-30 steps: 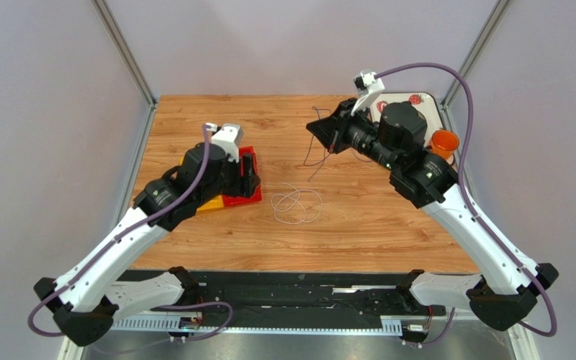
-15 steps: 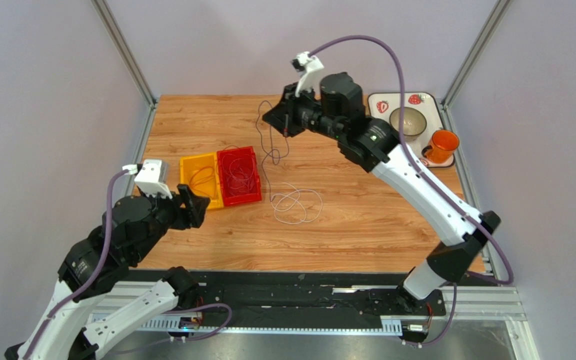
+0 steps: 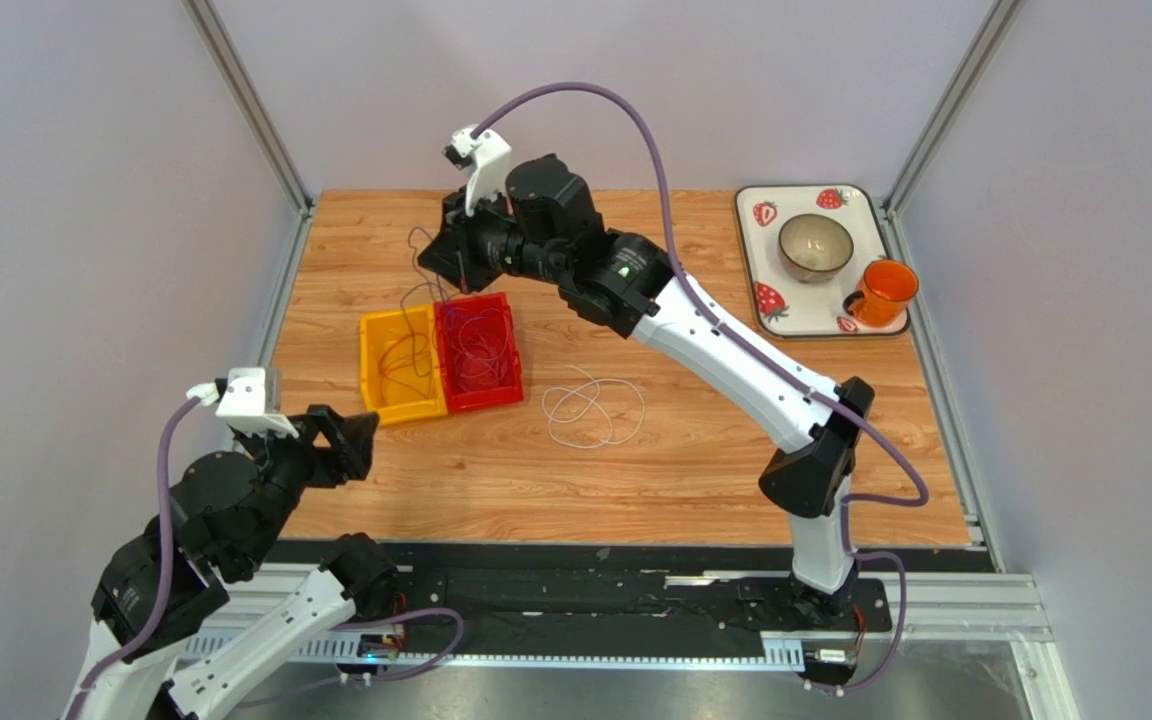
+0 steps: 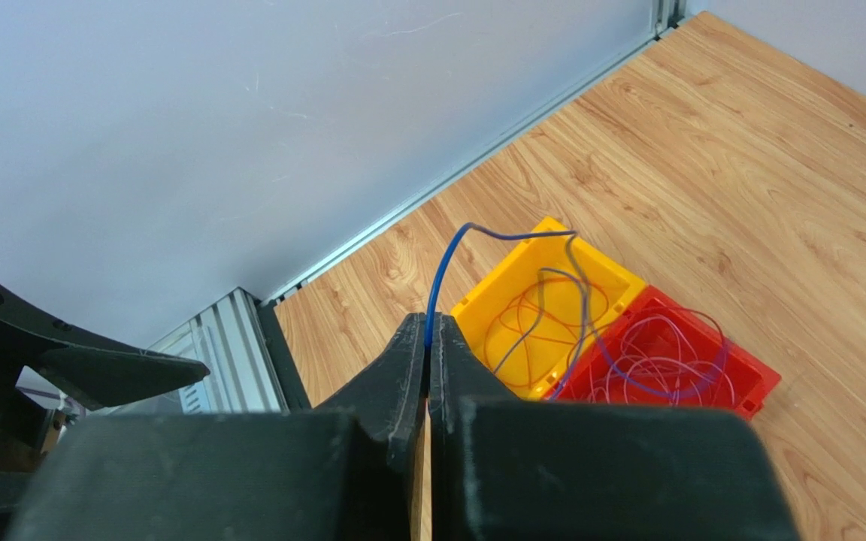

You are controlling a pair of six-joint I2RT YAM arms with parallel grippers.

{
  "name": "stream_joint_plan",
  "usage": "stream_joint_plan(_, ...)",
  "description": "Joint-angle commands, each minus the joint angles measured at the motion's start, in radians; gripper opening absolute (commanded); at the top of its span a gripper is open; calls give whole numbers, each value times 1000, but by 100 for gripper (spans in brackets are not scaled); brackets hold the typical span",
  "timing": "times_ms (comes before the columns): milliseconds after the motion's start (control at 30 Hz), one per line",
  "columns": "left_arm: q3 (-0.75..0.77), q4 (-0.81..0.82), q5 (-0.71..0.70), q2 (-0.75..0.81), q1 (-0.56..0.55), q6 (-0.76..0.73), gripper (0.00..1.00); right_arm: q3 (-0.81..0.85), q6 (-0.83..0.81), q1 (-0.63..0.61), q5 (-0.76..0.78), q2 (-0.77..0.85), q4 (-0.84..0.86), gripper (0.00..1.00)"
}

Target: Untangle the cables

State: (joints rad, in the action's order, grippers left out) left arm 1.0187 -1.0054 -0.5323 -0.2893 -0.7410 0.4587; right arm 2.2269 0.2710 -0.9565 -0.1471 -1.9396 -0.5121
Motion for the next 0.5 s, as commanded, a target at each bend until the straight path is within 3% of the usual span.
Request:
stream_joint_plan(0, -14, 24, -21, 12, -1, -15, 79, 63, -36, -25, -8, -36, 133, 0)
stream_joint_plan(467, -20, 25, -11, 19, -1, -11, 79, 163, -55, -62, -22, -203, 251, 0)
